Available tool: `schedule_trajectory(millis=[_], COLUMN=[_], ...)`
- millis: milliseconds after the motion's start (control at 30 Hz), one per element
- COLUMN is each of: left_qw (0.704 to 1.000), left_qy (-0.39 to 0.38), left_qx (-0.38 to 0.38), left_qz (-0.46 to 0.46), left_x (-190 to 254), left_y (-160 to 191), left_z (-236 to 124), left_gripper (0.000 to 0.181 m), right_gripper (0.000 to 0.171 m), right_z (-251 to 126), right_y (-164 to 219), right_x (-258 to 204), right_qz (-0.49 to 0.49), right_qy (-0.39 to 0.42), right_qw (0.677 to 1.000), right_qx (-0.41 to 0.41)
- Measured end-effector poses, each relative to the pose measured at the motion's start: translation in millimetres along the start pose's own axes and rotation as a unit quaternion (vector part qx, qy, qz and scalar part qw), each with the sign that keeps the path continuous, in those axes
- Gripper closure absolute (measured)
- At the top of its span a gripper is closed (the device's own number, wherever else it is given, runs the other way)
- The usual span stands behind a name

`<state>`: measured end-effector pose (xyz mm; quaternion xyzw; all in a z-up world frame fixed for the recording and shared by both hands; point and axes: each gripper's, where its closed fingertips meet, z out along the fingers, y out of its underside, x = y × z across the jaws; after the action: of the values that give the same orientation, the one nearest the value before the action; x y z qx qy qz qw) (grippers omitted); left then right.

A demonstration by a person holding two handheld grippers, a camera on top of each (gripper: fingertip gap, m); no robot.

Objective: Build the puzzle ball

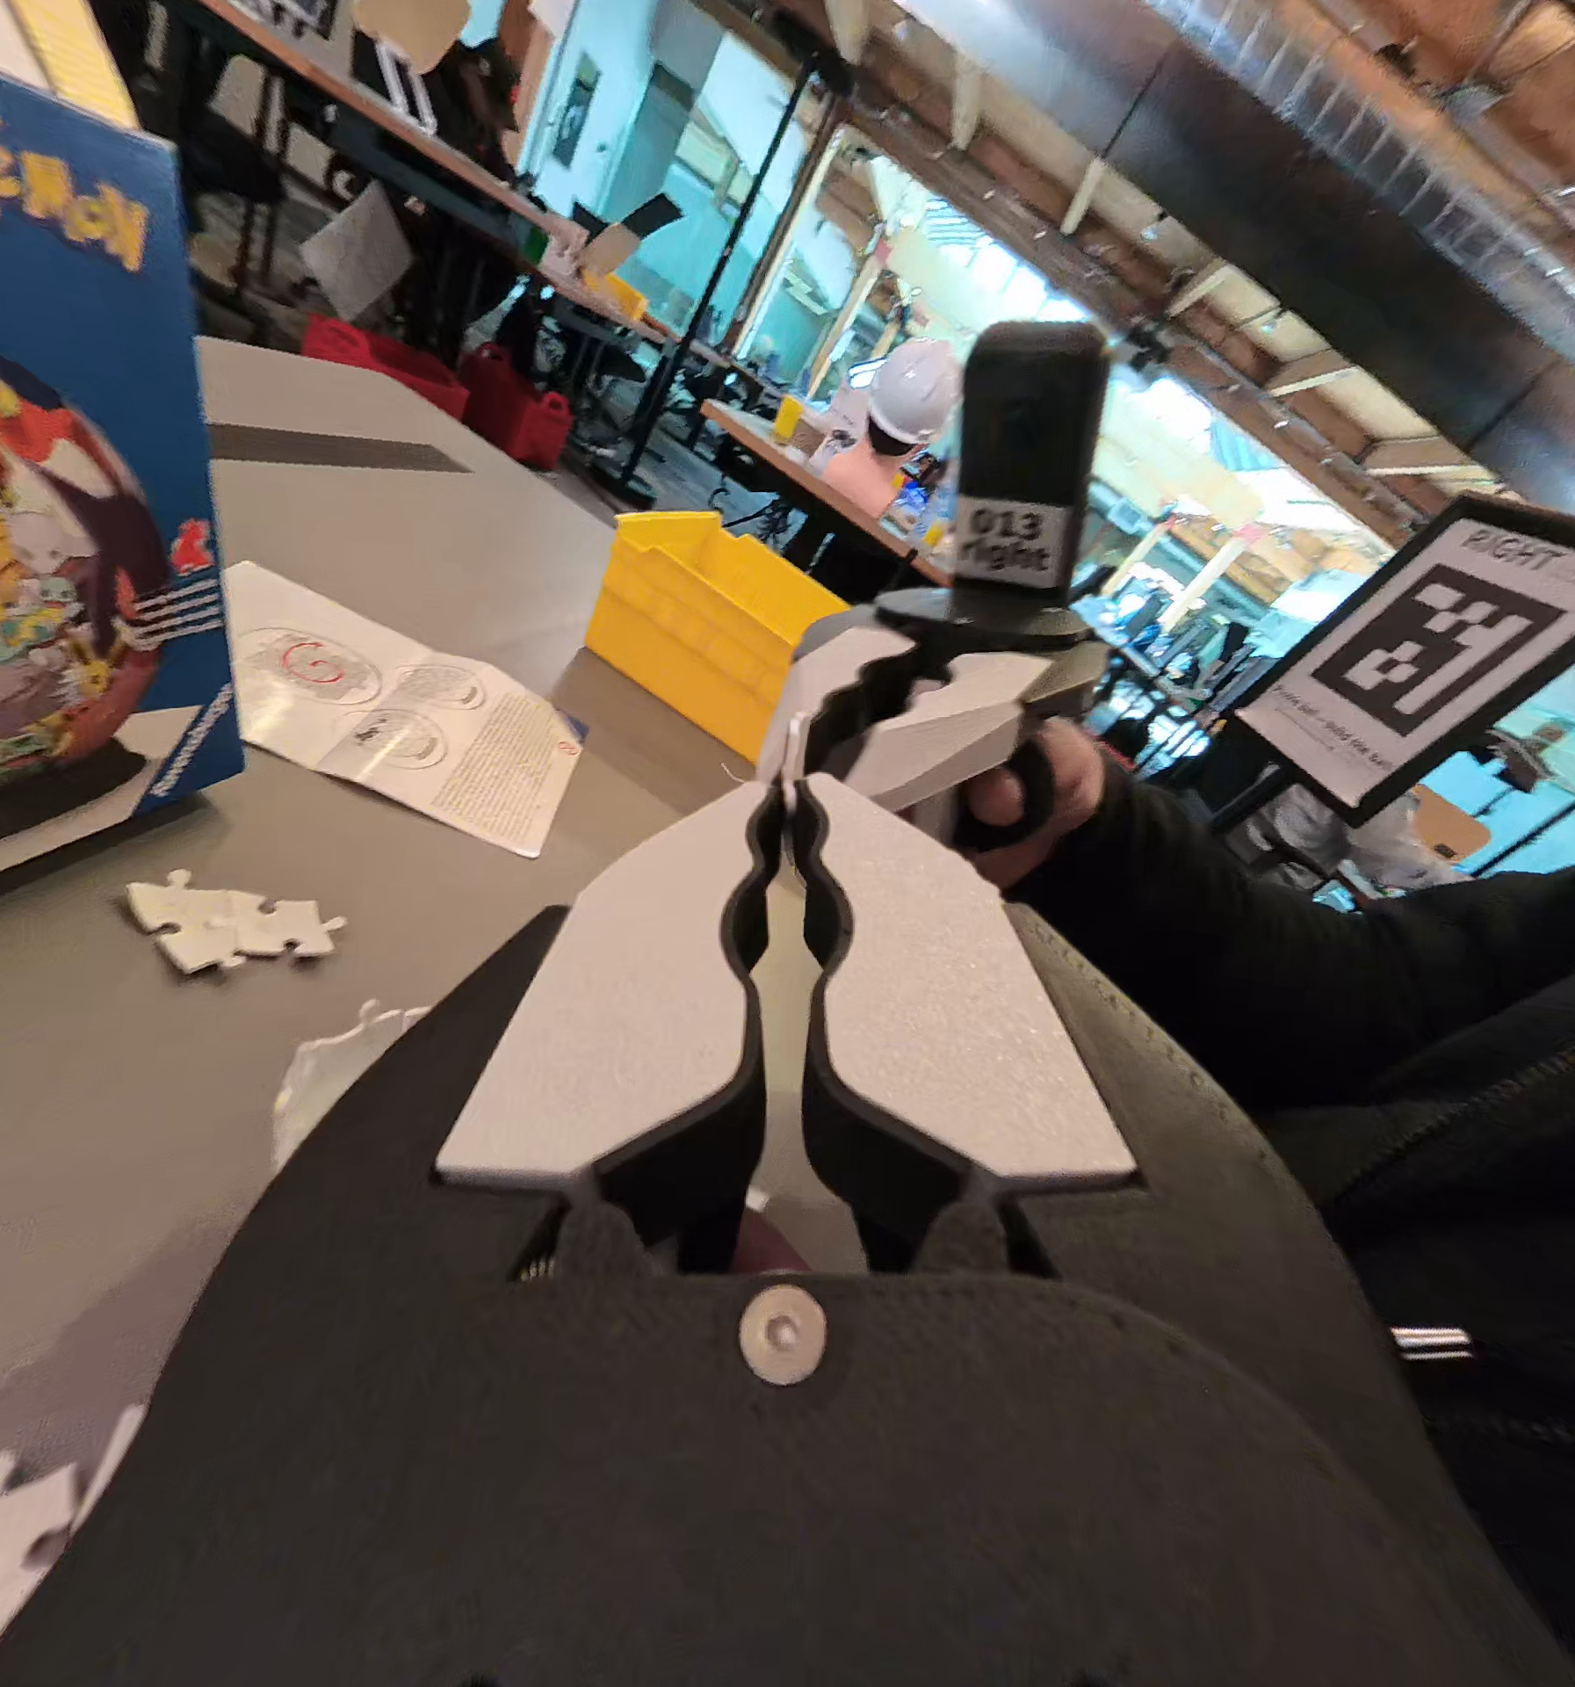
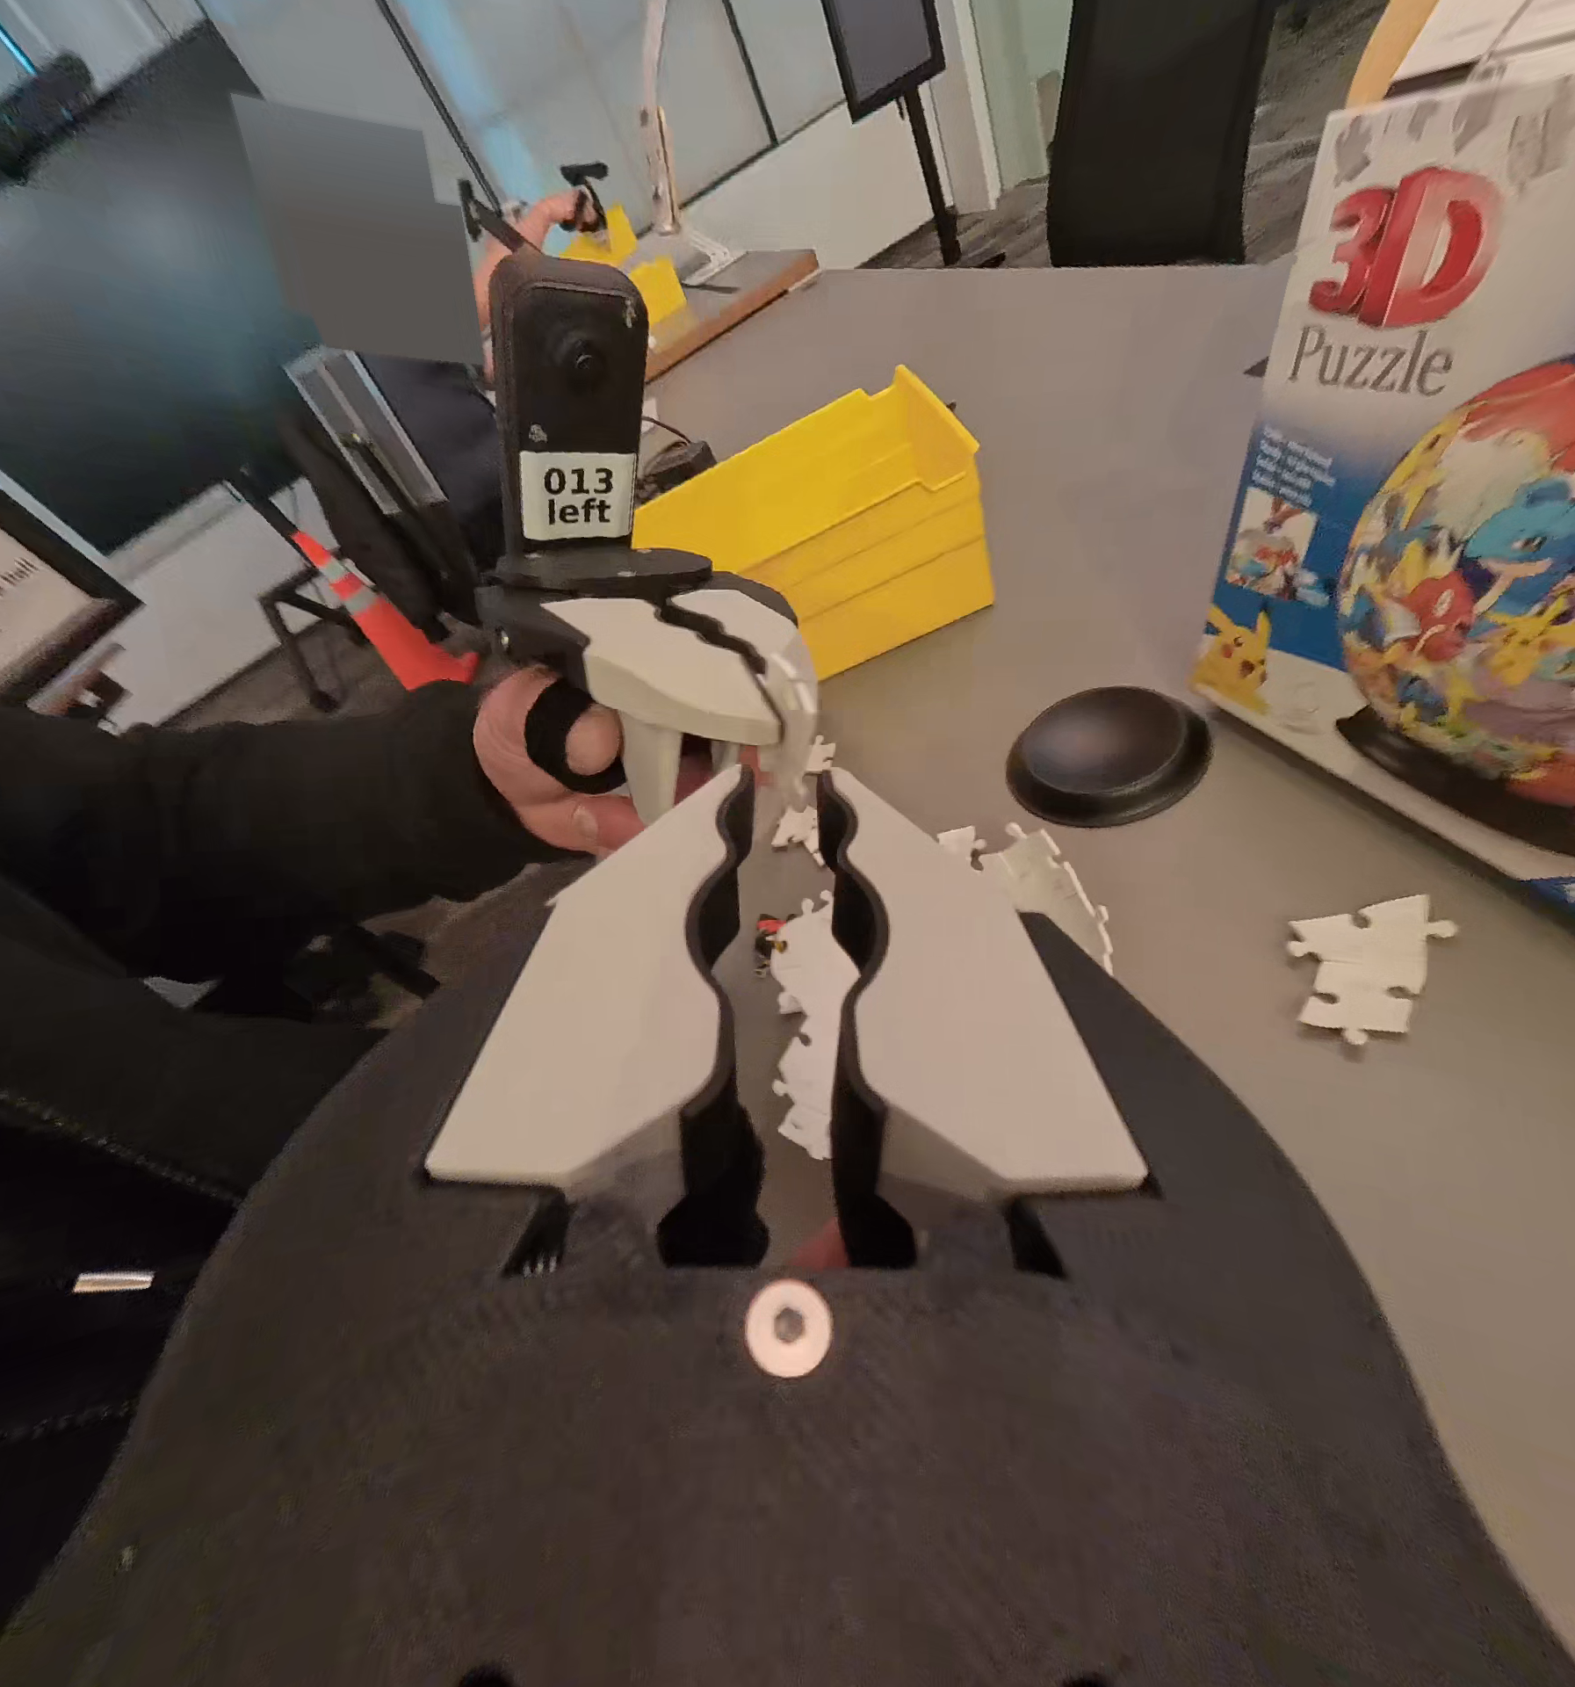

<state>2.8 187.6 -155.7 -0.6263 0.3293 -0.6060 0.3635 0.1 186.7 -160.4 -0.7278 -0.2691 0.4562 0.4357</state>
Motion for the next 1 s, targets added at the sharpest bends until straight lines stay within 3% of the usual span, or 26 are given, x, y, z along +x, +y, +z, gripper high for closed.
schedule_trajectory(millis=[100,267,367,500,633,767,1000], left_qw=[1.0,1.0,0.987,0.958,0.961,0.97,0.966], left_qy=[0.013,0.01,-0.09,-0.198,-0.176,-0.121,-0.129], left_qx=[0.009,-0.014,-0.081,-0.178,-0.213,-0.202,-0.211], left_qz=[-0.003,0.018,0.105,0.103,0.016,-0.061,-0.073], left_x=[4.3,0.8,-37.0,-98.2,-113.3,-109.3,-102.4], left_y=[-0.1,2.0,9.3,40.4,73.5,87.4,92.9], left_z=[2.7,0.2,-21.9,-57.4,-56.0,-47.5,-42.3], left_gripper=[0.179,0.176,0.158,0.143,0.138,0.142,0.149], right_gripper=[0.169,0.171,0.171,0.171,0.171,0.171,0.171], right_z=[1.2,-2.6,-15.5,-29.5,-28.6,-22.7,-25.2], right_y=[-1.6,0.2,7.0,37.7,67.8,89.9,99.6], right_x=[-4.2,-2.0,13.0,36.0,40.2,42.8,50.1], right_qz=[0.022,0.034,0.04,0.057,0.078,0.086,0.085], right_qy=[-0.028,-0.026,0.011,0.069,0.081,0.089,0.117], right_qw=[0.999,0.999,0.999,0.994,0.989,0.984,0.978], right_qx=[0.018,0.017,0.001,-0.057,-0.094,-0.127,-0.15])
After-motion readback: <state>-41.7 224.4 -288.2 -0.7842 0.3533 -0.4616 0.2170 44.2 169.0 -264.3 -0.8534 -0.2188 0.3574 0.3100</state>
